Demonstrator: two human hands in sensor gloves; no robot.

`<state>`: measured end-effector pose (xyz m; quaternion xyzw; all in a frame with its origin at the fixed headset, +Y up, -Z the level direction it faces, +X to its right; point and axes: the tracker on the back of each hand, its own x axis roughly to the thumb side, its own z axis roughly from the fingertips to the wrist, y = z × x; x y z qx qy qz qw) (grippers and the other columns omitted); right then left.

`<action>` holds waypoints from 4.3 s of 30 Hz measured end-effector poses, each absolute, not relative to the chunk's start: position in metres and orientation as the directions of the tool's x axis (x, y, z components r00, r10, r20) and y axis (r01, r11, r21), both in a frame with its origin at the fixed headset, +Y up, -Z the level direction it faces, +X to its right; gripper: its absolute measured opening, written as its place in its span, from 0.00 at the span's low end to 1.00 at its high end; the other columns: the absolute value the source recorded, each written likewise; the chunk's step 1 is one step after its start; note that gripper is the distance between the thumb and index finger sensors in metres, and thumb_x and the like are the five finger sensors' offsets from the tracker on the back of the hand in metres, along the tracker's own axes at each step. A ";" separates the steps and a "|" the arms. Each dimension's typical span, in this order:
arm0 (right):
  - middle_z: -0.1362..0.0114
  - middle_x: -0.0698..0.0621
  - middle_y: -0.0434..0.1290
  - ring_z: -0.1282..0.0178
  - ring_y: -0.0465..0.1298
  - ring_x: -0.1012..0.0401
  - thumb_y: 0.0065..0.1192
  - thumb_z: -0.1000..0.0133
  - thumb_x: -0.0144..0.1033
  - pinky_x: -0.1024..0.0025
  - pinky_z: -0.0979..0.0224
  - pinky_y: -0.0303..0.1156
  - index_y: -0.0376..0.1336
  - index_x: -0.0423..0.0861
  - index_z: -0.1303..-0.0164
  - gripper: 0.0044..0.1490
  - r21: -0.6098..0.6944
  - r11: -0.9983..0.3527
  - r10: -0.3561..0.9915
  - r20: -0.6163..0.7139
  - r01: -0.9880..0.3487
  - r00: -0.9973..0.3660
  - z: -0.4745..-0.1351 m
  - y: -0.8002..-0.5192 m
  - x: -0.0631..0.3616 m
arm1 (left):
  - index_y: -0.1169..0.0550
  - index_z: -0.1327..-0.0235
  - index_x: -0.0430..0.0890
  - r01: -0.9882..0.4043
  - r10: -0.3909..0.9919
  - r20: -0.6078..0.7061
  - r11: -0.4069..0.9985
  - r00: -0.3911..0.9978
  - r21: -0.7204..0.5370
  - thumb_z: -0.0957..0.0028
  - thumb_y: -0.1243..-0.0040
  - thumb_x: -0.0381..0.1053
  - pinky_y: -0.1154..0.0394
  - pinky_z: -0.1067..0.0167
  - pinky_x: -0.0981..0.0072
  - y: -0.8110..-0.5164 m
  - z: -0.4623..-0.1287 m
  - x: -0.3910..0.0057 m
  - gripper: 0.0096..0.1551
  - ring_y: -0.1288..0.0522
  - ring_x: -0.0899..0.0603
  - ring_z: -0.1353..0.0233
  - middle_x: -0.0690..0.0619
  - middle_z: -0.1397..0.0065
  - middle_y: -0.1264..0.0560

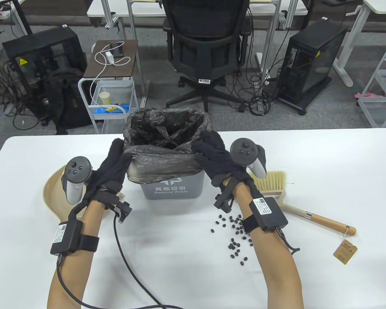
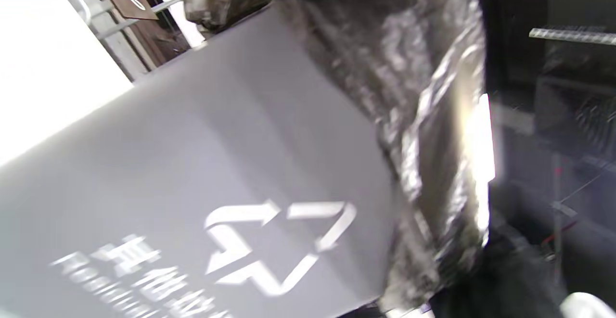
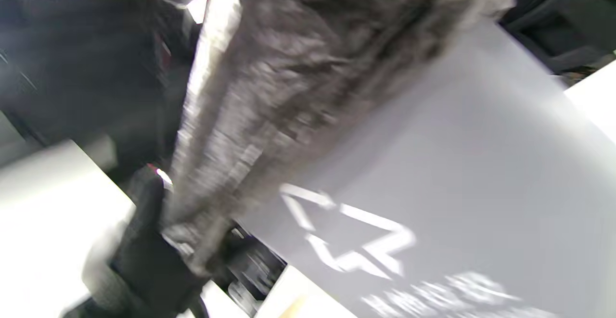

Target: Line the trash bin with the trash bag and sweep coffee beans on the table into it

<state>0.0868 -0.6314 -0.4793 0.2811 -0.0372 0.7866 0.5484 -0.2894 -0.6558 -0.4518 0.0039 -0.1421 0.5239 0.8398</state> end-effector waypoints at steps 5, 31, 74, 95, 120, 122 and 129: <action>0.13 0.46 0.28 0.19 0.27 0.42 0.47 0.39 0.60 0.43 0.20 0.35 0.29 0.52 0.19 0.51 0.208 0.088 0.963 0.233 -0.974 0.137 -0.466 -0.663 0.094 | 0.60 0.15 0.45 -0.895 0.892 0.205 0.430 0.402 -0.117 0.36 0.49 0.71 0.65 0.23 0.28 -0.676 -0.448 -0.285 0.55 0.56 0.33 0.11 0.43 0.08 0.57; 0.13 0.44 0.31 0.19 0.30 0.40 0.45 0.39 0.63 0.42 0.22 0.33 0.28 0.50 0.19 0.52 0.338 -0.024 1.000 0.002 -0.941 -0.025 -0.458 -0.749 0.081 | 0.54 0.14 0.44 -0.831 0.832 -0.005 0.553 0.555 -0.063 0.34 0.49 0.64 0.61 0.23 0.28 -0.724 -0.444 -0.260 0.47 0.51 0.32 0.13 0.43 0.09 0.50; 0.12 0.42 0.41 0.16 0.37 0.39 0.59 0.42 0.64 0.41 0.21 0.33 0.37 0.51 0.16 0.56 -0.064 -0.561 0.764 0.345 -0.826 -0.546 -0.389 -0.593 0.247 | 0.48 0.14 0.44 -0.665 0.603 0.366 0.744 0.709 0.064 0.36 0.47 0.70 0.56 0.22 0.28 -0.645 -0.343 -0.249 0.50 0.47 0.31 0.14 0.41 0.09 0.46; 0.13 0.42 0.46 0.17 0.40 0.40 0.66 0.46 0.54 0.43 0.20 0.33 0.42 0.51 0.19 0.53 0.182 -0.884 0.341 -0.379 -0.430 -0.860 -0.379 -0.781 0.380 | 0.46 0.14 0.43 -0.358 0.360 0.314 0.931 0.879 -0.065 0.36 0.49 0.70 0.53 0.23 0.28 -0.721 -0.323 -0.191 0.48 0.43 0.30 0.15 0.40 0.11 0.43; 0.47 0.54 0.80 0.58 0.82 0.53 0.71 0.54 0.50 0.52 0.43 0.75 0.64 0.54 0.35 0.36 -0.190 -0.977 0.149 -0.256 -0.101 -0.955 -0.356 -0.694 0.334 | 0.44 0.15 0.43 -0.352 0.351 0.257 0.935 0.900 -0.045 0.36 0.50 0.69 0.52 0.23 0.28 -0.727 -0.314 -0.215 0.46 0.42 0.31 0.16 0.40 0.11 0.41; 0.48 0.54 0.81 0.61 0.82 0.54 0.71 0.54 0.51 0.53 0.47 0.76 0.64 0.53 0.34 0.37 -0.208 -0.970 0.171 -0.234 -0.123 -0.957 -0.349 -0.680 0.331 | 0.44 0.15 0.43 -0.346 0.345 0.258 0.937 0.903 -0.041 0.36 0.50 0.68 0.52 0.23 0.28 -0.727 -0.314 -0.214 0.46 0.42 0.31 0.16 0.40 0.11 0.41; 0.56 0.55 0.84 0.72 0.83 0.56 0.71 0.56 0.57 0.56 0.57 0.79 0.69 0.51 0.39 0.37 -0.182 -0.981 0.107 -0.219 -0.067 -0.970 -0.327 -0.645 0.319 | 0.44 0.15 0.43 -0.331 0.327 0.261 0.943 0.908 -0.031 0.36 0.50 0.68 0.52 0.23 0.28 -0.728 -0.312 -0.213 0.46 0.42 0.31 0.16 0.40 0.11 0.41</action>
